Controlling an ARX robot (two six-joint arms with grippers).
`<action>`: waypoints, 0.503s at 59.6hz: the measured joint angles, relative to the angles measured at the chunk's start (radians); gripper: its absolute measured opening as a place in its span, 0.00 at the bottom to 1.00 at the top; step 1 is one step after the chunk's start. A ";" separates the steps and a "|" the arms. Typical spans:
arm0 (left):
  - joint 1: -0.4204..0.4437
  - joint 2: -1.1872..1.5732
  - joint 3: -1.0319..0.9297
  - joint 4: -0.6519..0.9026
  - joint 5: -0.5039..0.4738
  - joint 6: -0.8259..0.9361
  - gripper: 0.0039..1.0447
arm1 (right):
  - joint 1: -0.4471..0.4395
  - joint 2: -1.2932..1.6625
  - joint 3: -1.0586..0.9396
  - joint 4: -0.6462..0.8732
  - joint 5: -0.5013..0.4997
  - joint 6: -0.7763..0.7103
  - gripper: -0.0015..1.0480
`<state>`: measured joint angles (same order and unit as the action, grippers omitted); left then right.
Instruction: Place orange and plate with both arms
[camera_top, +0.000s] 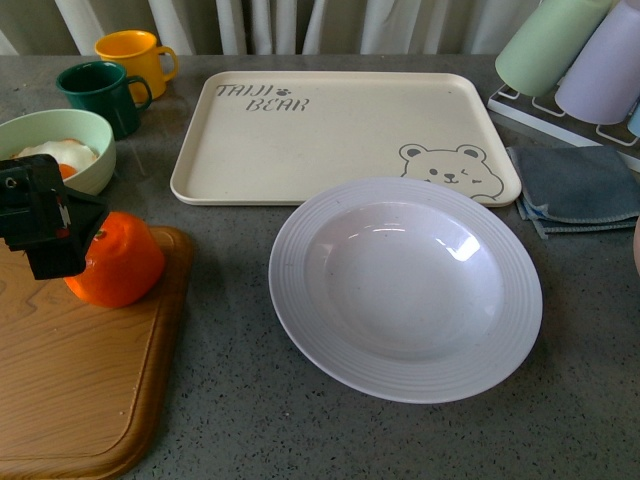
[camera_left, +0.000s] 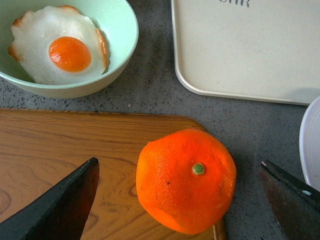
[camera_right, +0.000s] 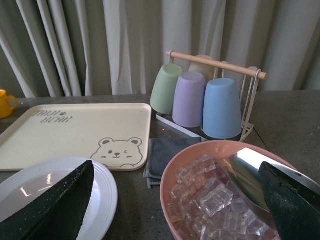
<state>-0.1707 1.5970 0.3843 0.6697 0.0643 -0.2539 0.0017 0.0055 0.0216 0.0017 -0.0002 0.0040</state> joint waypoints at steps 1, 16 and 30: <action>-0.001 0.009 0.003 0.004 -0.004 0.002 0.92 | 0.000 0.000 0.000 0.000 0.000 0.000 0.91; -0.033 0.057 0.010 0.026 -0.023 0.034 0.92 | 0.000 0.000 0.000 0.000 0.000 0.000 0.91; -0.068 0.063 0.010 0.031 -0.010 0.037 0.92 | 0.000 0.000 0.000 0.000 0.000 0.000 0.91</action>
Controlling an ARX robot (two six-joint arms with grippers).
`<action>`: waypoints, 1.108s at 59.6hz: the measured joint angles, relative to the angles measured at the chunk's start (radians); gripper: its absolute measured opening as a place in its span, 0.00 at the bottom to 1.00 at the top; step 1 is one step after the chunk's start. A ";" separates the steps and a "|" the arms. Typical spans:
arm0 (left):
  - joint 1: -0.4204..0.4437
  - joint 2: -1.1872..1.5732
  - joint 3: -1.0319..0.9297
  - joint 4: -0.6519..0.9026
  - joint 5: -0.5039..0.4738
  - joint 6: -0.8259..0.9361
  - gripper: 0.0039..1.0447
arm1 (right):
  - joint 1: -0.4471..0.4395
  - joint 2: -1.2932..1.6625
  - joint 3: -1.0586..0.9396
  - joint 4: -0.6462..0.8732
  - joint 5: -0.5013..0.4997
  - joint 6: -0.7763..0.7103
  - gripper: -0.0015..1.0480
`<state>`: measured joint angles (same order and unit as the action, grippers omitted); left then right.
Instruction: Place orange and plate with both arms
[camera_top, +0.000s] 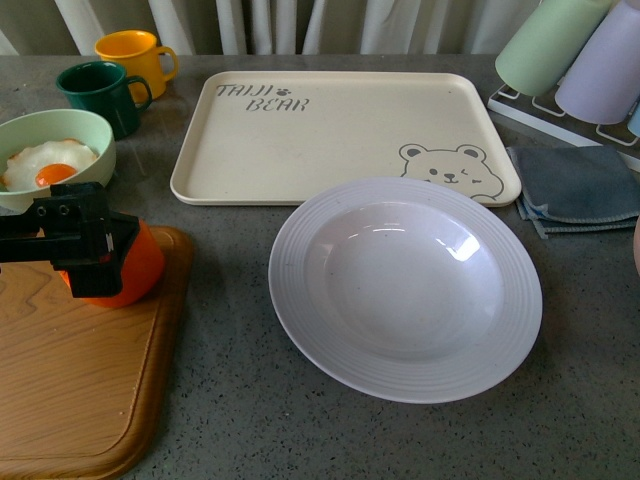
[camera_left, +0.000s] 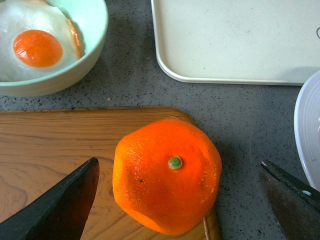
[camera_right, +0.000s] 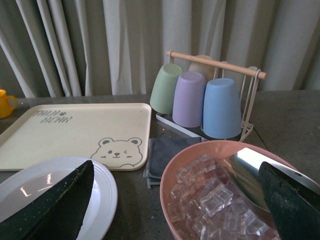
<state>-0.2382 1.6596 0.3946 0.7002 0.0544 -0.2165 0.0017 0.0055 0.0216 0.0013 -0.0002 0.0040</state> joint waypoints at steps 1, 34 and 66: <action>-0.003 0.003 0.000 0.000 0.000 0.002 0.92 | 0.000 0.000 0.000 0.000 0.000 0.000 0.91; -0.027 0.115 0.069 0.001 -0.033 0.060 0.92 | 0.000 0.000 0.000 0.000 0.000 0.000 0.91; -0.028 0.153 0.080 0.034 -0.055 0.092 0.50 | 0.000 0.000 0.000 0.000 0.000 0.000 0.91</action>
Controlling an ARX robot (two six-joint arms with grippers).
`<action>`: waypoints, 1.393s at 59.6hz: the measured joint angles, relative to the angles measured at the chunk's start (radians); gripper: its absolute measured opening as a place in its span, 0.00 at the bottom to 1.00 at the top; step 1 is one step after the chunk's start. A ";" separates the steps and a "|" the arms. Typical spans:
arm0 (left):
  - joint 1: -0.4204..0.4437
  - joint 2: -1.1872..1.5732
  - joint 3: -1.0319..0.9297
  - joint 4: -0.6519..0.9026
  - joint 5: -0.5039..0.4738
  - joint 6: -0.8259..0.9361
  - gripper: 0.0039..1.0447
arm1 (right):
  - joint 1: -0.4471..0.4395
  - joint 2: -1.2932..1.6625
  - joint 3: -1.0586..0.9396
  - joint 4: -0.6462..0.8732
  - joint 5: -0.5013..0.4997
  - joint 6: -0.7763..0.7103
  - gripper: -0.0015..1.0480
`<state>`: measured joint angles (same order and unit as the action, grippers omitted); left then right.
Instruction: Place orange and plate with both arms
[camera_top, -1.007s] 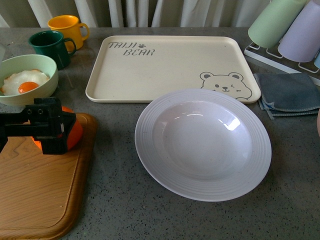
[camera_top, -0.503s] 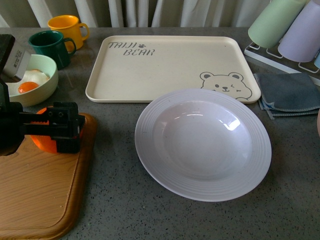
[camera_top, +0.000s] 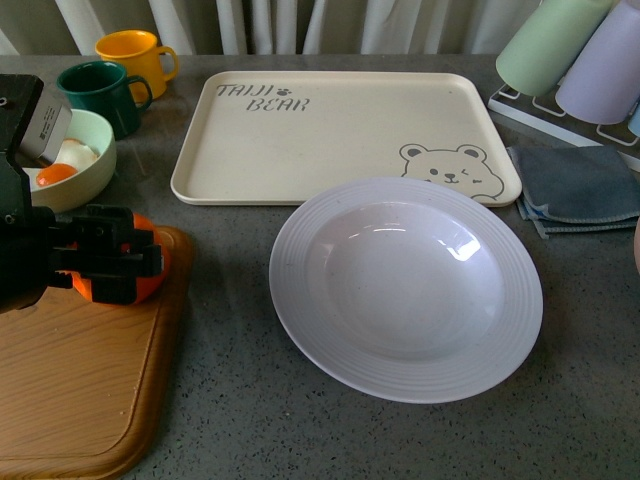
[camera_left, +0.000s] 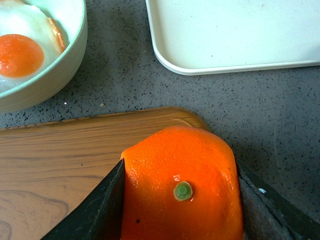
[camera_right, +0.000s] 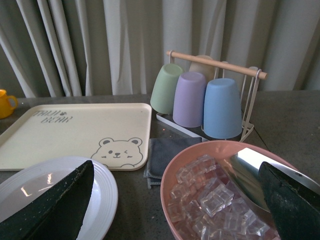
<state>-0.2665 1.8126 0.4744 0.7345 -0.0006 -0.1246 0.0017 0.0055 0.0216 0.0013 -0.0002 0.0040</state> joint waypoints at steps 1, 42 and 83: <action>0.000 -0.001 0.000 -0.001 0.000 0.000 0.50 | 0.000 0.000 0.000 0.000 0.000 0.000 0.91; -0.253 -0.045 0.139 -0.053 0.029 -0.077 0.46 | 0.000 0.000 0.000 0.000 0.000 0.000 0.91; -0.451 0.211 0.309 -0.040 0.030 -0.142 0.49 | 0.000 0.000 0.000 0.000 0.000 0.000 0.91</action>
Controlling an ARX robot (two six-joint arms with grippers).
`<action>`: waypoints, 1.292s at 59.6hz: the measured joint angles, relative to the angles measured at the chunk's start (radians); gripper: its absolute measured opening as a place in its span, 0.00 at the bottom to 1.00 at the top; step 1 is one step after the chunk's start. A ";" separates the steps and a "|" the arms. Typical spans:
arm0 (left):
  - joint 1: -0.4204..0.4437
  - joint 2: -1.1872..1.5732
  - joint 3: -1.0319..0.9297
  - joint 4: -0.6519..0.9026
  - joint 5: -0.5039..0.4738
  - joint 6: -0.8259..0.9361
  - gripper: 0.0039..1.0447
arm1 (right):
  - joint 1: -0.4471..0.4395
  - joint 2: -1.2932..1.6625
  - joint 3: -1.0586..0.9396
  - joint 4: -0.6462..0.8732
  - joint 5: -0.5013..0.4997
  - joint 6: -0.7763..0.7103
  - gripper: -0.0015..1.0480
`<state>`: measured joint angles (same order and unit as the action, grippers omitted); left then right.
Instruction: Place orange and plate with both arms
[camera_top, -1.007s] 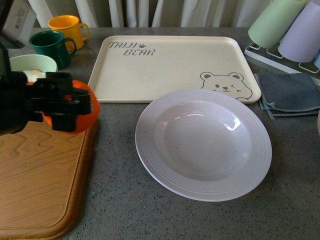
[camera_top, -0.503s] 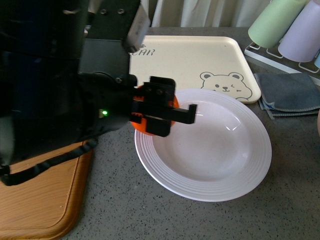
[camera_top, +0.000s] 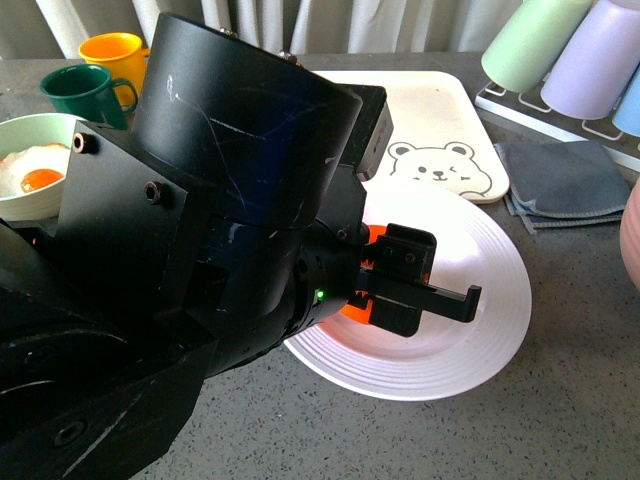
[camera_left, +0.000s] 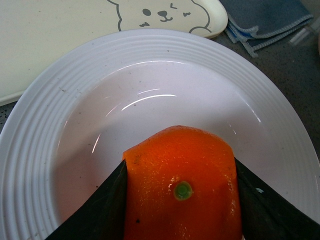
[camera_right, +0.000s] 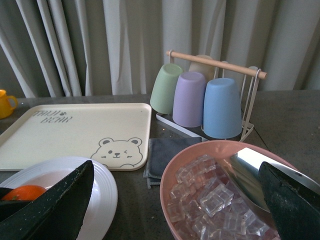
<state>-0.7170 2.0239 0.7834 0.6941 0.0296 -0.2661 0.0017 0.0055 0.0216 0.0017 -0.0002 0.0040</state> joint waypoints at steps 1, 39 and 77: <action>-0.002 0.002 0.003 0.001 -0.002 -0.002 0.54 | 0.000 0.000 0.000 0.000 0.000 0.000 0.91; 0.052 -0.260 -0.157 0.031 0.007 -0.086 0.92 | 0.000 0.000 0.000 0.000 0.000 0.000 0.91; 0.655 -1.535 -0.769 -0.214 -0.055 0.254 0.01 | 0.000 0.000 0.000 0.000 0.000 0.000 0.91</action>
<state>-0.0620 0.4892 0.0147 0.4805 -0.0254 -0.0120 0.0017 0.0051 0.0216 0.0013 -0.0002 0.0040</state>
